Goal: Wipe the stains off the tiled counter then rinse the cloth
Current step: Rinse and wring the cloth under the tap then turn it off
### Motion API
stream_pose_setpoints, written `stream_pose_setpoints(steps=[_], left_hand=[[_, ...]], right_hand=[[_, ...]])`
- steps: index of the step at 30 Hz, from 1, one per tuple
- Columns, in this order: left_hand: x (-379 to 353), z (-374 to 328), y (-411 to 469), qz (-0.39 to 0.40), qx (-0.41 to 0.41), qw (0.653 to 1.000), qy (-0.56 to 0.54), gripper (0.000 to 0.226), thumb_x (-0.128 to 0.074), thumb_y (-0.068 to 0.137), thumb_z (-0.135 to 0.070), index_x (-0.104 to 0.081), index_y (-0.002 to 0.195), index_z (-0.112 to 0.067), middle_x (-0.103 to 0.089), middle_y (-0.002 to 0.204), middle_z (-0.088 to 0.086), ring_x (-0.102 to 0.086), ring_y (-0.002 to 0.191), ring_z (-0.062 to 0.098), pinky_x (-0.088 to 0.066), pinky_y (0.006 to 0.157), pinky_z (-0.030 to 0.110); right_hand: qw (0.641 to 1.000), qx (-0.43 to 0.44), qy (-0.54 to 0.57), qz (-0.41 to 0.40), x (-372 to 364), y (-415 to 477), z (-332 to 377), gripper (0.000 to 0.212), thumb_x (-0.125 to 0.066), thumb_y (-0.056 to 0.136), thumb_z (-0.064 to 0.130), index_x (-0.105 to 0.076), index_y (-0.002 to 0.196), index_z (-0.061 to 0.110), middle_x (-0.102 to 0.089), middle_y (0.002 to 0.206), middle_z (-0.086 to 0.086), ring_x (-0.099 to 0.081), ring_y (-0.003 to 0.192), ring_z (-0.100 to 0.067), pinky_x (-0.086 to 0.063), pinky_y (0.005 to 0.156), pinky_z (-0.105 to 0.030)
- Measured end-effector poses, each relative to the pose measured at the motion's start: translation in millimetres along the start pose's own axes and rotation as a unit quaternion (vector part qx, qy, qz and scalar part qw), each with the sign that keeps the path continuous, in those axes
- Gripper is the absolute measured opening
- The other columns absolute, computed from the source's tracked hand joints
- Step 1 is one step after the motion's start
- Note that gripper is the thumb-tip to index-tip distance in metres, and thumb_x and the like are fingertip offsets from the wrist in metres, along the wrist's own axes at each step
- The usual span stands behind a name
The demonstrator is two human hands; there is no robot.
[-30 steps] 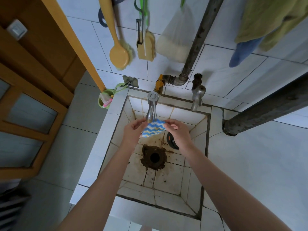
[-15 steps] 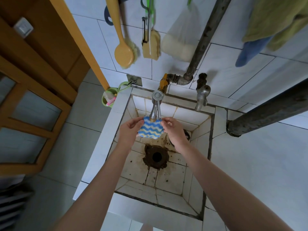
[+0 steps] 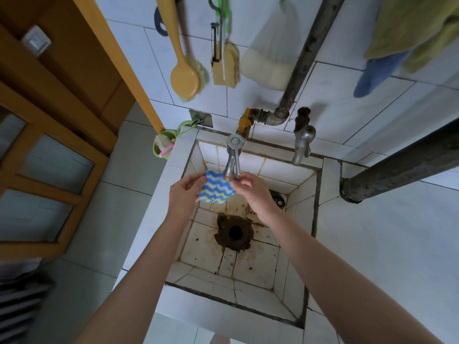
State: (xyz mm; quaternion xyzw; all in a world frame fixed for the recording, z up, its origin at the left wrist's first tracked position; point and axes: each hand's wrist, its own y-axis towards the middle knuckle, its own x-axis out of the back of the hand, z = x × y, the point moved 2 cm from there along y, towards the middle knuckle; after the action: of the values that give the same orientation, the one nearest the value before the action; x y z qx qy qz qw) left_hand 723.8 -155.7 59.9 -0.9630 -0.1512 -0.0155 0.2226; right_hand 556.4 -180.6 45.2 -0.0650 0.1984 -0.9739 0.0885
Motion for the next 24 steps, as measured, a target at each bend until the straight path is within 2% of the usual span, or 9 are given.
stream_pose_setpoints(steps=[2, 6, 11, 16, 20, 24], left_hand=[[3, 1, 1, -0.005, 0.002, 1.000, -0.005, 0.021, -0.059, 0.090, -0.012, -0.065, 0.110, -0.010, -0.067, 0.100, 0.004, -0.065, 0.086, 0.008, -0.055, 0.067, 0.015], [4, 1, 2, -0.010, 0.004, 1.000, -0.012, 0.017, -0.058, 0.090, -0.012, -0.065, 0.106, -0.013, -0.066, 0.100, 0.002, -0.064, 0.088, 0.009, -0.055, 0.065, 0.014], [2, 1, 1, -0.011, 0.009, 1.000, -0.024, 0.018, -0.058, 0.091, -0.012, -0.065, 0.107, -0.011, -0.066, 0.094, -0.002, -0.066, 0.079, 0.003, -0.054, 0.064, 0.014], [-6, 2, 1, 0.000, 0.011, 1.000, -0.021, 0.022, -0.057, 0.091, -0.012, -0.064, 0.111, -0.009, -0.065, 0.100, 0.003, -0.064, 0.088, 0.011, -0.056, 0.067, 0.016], [-12, 1, 1, 0.004, 0.012, 1.000, -0.011, 0.021, -0.058, 0.091, -0.013, -0.065, 0.110, -0.011, -0.066, 0.106, 0.006, -0.065, 0.096, 0.018, -0.056, 0.079, 0.028], [-11, -5, 0, -0.002, 0.004, 1.000, -0.021, 0.020, -0.057, 0.091, -0.012, -0.064, 0.109, -0.010, -0.066, 0.100, 0.002, -0.065, 0.088, 0.011, -0.056, 0.068, 0.017]], right_hand=[[1.000, 0.004, 0.010, 0.019, -1, 0, 0, 0.016, -0.064, 0.084, 0.004, -0.062, 0.100, 0.005, -0.062, 0.090, 0.002, -0.060, 0.086, -0.009, -0.048, 0.064, -0.005], [1.000, 0.013, 0.005, 0.009, -3, 2, 5, 0.013, -0.064, 0.082, -0.001, -0.063, 0.093, 0.005, -0.062, 0.090, 0.000, -0.059, 0.083, -0.006, -0.048, 0.064, -0.003], [0.999, 0.026, 0.002, -0.022, -3, 5, 4, 0.017, -0.063, 0.084, 0.002, -0.064, 0.101, -0.002, -0.063, 0.091, -0.003, -0.059, 0.085, -0.012, -0.047, 0.063, -0.005], [0.998, 0.033, 0.018, -0.041, 5, 5, 1, 0.018, -0.061, 0.084, -0.001, -0.064, 0.102, -0.004, -0.061, 0.082, 0.005, -0.057, 0.079, -0.004, -0.045, 0.062, -0.002], [0.997, 0.021, 0.052, -0.048, 11, 6, -3, 0.018, -0.061, 0.084, -0.001, -0.064, 0.103, -0.002, -0.061, 0.084, 0.002, -0.059, 0.086, -0.012, -0.052, 0.072, -0.015], [0.995, 0.002, 0.088, -0.049, 8, 8, -2, 0.015, -0.061, 0.085, 0.000, -0.063, 0.100, 0.001, -0.062, 0.087, 0.000, -0.059, 0.094, -0.018, -0.053, 0.079, -0.025]])
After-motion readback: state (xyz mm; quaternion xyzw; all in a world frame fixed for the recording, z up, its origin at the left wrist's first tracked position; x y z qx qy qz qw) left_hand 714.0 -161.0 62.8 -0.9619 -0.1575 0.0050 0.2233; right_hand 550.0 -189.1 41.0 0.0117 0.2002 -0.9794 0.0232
